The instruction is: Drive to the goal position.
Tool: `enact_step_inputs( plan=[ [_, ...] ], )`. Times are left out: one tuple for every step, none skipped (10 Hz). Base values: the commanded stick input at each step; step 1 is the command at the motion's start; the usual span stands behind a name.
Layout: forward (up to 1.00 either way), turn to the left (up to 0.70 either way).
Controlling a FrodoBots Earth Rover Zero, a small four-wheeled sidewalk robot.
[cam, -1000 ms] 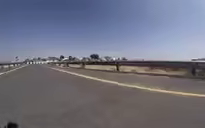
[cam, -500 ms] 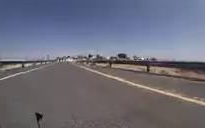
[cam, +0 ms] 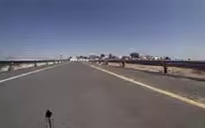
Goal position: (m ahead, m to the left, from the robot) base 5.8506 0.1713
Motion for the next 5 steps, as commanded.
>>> enact_step_inputs(
  plan=[
    [0.7,0.0],
    [0.7,0.0],
    [0.7,0.0],
    [0.7,0.0],
    [0.7,0.0]
  ],
)
